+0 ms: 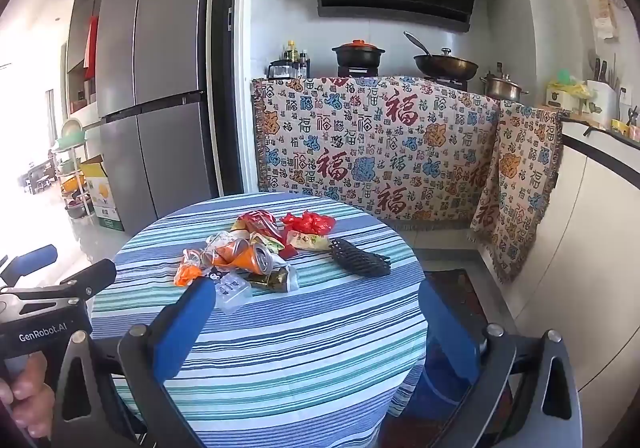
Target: Collect trash
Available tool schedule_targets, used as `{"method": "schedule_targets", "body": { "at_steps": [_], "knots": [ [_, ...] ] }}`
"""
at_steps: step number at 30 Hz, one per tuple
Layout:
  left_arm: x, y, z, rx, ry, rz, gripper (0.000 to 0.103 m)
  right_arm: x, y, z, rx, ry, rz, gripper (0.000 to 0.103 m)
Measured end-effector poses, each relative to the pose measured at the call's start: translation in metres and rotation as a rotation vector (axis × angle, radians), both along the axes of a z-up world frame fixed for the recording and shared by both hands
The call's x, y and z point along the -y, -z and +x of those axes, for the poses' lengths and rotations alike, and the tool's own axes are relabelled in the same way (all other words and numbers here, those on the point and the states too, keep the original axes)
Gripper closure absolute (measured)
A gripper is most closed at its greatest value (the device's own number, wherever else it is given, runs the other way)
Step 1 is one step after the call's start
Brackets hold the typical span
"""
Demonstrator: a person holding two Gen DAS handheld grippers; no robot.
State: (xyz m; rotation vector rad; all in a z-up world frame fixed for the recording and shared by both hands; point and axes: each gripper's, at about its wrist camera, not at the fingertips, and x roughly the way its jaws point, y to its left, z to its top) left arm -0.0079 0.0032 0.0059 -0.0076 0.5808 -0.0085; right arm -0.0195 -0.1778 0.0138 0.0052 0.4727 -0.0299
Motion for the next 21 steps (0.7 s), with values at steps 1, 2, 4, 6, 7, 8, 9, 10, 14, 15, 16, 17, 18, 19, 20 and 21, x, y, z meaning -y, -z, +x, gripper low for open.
{"method": "schedule_targets", "body": {
  "at_steps": [1, 2, 4, 6, 7, 8, 9, 10, 14, 15, 16, 17, 18, 19, 20, 21],
  "knots": [
    [-0.0002, -0.0001, 0.0001, 0.0, 0.0, 0.0, 0.0, -0.0002, -0.0003, -0.0004, 0.001, 0.001, 0.001, 0.0],
    [-0.0002, -0.0003, -0.0003, 0.001, 0.0, -0.001, 0.0, 0.0003, -0.0008, -0.0004, 0.002, 0.001, 0.0, 0.0],
    [-0.0006, -0.0006, -0.0004, 0.001, -0.001, 0.0, 0.0, -0.0006, -0.0016, -0.001, 0.003, 0.003, 0.001, 0.0],
    [-0.0007, -0.0007, -0.0005, 0.001, 0.0, -0.001, 0.0, 0.0001, -0.002, -0.0022, 0.003, 0.003, 0.004, 0.0],
    [-0.0003, -0.0007, -0.0004, 0.001, 0.0, 0.0, 0.0, -0.0001, -0.0023, -0.0025, 0.003, 0.004, 0.004, 0.0],
    [-0.0007, -0.0008, -0.0006, 0.001, -0.001, 0.001, 0.0, 0.0001, -0.0021, -0.0025, 0.003, 0.003, 0.004, 0.0],
    [-0.001, -0.0015, -0.0012, 0.001, -0.001, 0.001, 0.0, -0.0001, -0.0022, -0.0026, 0.002, 0.003, 0.004, 0.0],
    [-0.001, -0.0013, -0.0012, 0.001, -0.001, 0.001, 0.0, 0.0, -0.0022, -0.003, 0.002, 0.003, 0.006, 0.0],
    [-0.0007, -0.0012, -0.0011, 0.001, 0.0, 0.001, 0.0, 0.0002, -0.0015, -0.0037, 0.002, 0.003, 0.007, 0.0],
    [-0.0012, -0.0015, -0.0014, 0.002, 0.001, 0.001, 0.0, 0.0, -0.0015, -0.0037, 0.002, 0.004, 0.007, 0.0],
    [-0.0003, -0.0011, -0.0013, 0.002, -0.001, 0.003, 0.0, -0.0002, -0.0015, -0.0039, 0.003, 0.004, 0.006, 0.0],
    [-0.0003, -0.0012, -0.0012, 0.002, -0.001, 0.002, 0.0, -0.0002, -0.0013, -0.0031, 0.003, 0.003, 0.007, 0.0],
    [-0.0009, -0.0014, -0.0015, 0.002, -0.001, 0.002, 0.0, -0.0003, -0.0013, -0.0034, 0.002, 0.003, 0.007, 0.0],
    [-0.0006, -0.0015, -0.0014, 0.001, 0.0, 0.001, 0.0, -0.0002, -0.0007, -0.0032, 0.001, 0.003, 0.008, 0.0],
    [0.0002, -0.0013, -0.0015, 0.002, -0.002, 0.002, 0.0, -0.0004, 0.0002, -0.003, -0.001, 0.002, 0.008, 0.0],
    [0.0001, -0.0014, -0.0016, 0.002, -0.002, 0.003, 0.0, -0.0011, 0.0004, -0.0028, -0.002, 0.002, 0.007, 0.0]
  ]
}}
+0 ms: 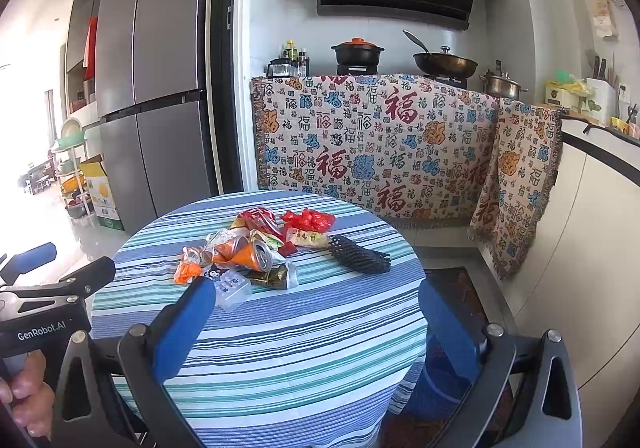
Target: Collect trash
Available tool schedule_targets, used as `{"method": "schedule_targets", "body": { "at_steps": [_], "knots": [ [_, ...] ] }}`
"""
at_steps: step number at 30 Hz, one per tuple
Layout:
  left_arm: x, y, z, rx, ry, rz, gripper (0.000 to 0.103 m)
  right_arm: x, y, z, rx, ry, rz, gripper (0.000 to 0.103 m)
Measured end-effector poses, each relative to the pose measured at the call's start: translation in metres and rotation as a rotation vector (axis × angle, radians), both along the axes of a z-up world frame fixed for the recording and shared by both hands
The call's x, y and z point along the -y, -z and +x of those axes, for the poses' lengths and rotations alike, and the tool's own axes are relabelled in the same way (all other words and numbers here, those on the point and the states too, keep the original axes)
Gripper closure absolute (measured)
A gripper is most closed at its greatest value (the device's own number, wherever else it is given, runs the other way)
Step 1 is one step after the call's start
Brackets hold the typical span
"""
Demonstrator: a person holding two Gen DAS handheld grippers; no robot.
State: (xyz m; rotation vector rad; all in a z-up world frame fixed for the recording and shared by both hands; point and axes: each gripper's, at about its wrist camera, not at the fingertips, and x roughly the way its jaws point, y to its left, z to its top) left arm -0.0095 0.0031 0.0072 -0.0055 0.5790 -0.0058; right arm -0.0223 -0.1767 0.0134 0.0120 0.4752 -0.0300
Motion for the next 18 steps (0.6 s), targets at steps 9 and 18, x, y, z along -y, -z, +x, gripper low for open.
{"method": "schedule_targets", "body": {
  "at_steps": [9, 18],
  "knots": [
    [0.0005, 0.0004, -0.0001, 0.0, 0.0, 0.0, 0.0, -0.0003, 0.0022, 0.0021, -0.003, -0.001, -0.001, 0.0],
    [0.001, -0.0006, -0.0009, 0.0, -0.001, 0.002, 0.0, -0.0009, 0.0028, 0.0022, -0.003, -0.001, -0.001, 0.0]
  ]
}}
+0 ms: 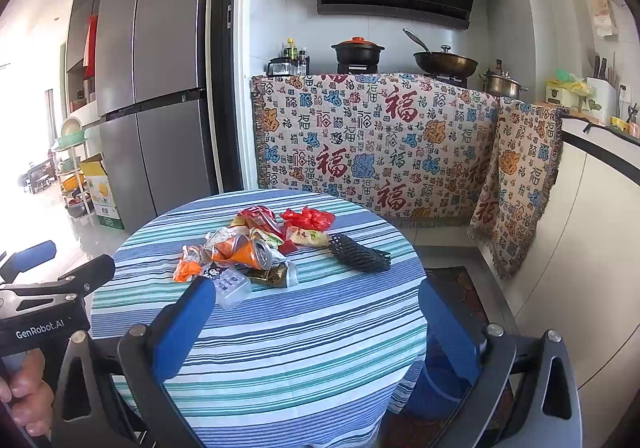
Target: Collect trash
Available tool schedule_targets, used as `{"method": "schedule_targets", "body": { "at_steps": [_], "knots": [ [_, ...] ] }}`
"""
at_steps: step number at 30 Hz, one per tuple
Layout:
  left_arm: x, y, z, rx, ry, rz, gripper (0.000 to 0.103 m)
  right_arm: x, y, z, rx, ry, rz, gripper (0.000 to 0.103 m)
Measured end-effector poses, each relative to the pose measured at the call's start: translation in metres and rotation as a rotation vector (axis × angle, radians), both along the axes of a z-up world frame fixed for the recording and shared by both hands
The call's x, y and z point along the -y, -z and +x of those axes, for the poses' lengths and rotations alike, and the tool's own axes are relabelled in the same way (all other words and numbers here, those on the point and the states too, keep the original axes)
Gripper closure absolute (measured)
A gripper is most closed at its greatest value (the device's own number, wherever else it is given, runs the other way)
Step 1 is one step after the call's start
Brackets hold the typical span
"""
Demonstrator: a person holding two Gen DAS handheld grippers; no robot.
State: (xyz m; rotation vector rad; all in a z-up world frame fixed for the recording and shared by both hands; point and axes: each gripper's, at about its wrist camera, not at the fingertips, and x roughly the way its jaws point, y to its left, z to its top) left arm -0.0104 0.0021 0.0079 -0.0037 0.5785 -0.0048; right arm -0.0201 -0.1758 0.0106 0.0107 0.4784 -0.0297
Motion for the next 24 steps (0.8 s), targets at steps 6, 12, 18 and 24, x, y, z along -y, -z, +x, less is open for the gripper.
{"method": "schedule_targets", "body": {
  "at_steps": [6, 12, 18, 24],
  "knots": [
    [-0.0005, -0.0008, -0.0007, 0.0, 0.0, 0.0, 0.0, -0.0005, 0.0004, 0.0002, -0.001, 0.0, 0.001, 0.0],
    [-0.0002, -0.0012, -0.0017, -0.001, -0.002, 0.0, 0.0, -0.0009, 0.0008, 0.0005, -0.001, 0.0, 0.001, 0.0],
    [-0.0016, -0.0001, -0.0021, -0.005, -0.003, -0.003, 0.0, -0.0018, 0.0042, 0.0011, -0.005, -0.003, 0.002, 0.0],
    [-0.004, 0.0079, 0.004, -0.016, -0.007, -0.005, 0.0, -0.0022, 0.0069, 0.0037, -0.01, -0.004, 0.005, 0.0]
  ]
}}
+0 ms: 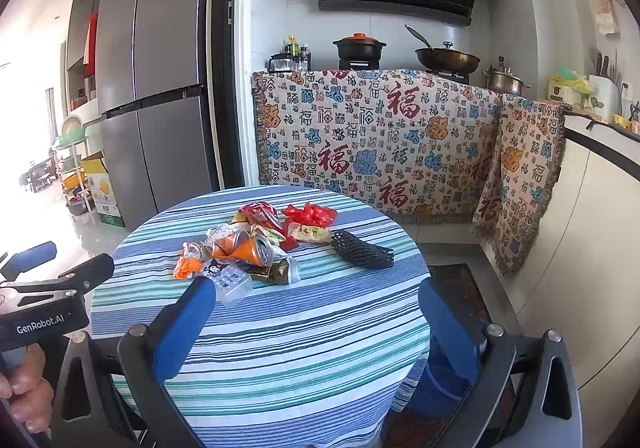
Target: Collect trash
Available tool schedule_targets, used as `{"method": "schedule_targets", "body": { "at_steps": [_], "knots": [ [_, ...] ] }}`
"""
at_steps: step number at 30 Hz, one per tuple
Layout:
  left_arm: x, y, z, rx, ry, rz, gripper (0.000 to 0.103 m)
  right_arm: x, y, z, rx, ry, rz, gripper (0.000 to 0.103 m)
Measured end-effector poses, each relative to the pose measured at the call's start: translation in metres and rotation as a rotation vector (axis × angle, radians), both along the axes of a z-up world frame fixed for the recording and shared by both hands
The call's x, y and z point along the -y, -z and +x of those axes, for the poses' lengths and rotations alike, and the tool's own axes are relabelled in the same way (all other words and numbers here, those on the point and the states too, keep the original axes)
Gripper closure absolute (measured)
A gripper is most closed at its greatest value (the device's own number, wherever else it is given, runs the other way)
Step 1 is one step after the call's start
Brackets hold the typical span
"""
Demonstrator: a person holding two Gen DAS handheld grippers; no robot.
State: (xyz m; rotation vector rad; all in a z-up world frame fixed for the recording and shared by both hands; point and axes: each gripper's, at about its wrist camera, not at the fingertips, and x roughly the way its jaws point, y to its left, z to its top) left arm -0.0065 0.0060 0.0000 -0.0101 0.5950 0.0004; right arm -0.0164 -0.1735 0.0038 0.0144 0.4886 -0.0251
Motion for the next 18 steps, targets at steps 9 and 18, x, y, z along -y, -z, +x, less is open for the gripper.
{"method": "schedule_targets", "body": {
  "at_steps": [9, 18],
  "knots": [
    [-0.008, 0.018, 0.01, -0.025, -0.006, -0.003, 0.0, 0.0, 0.011, 0.011, -0.021, -0.009, 0.014, 0.0],
    [-0.03, 0.066, 0.045, -0.102, -0.047, -0.024, 0.0, 0.001, 0.037, 0.03, -0.066, -0.019, 0.027, 0.0]
  ]
}}
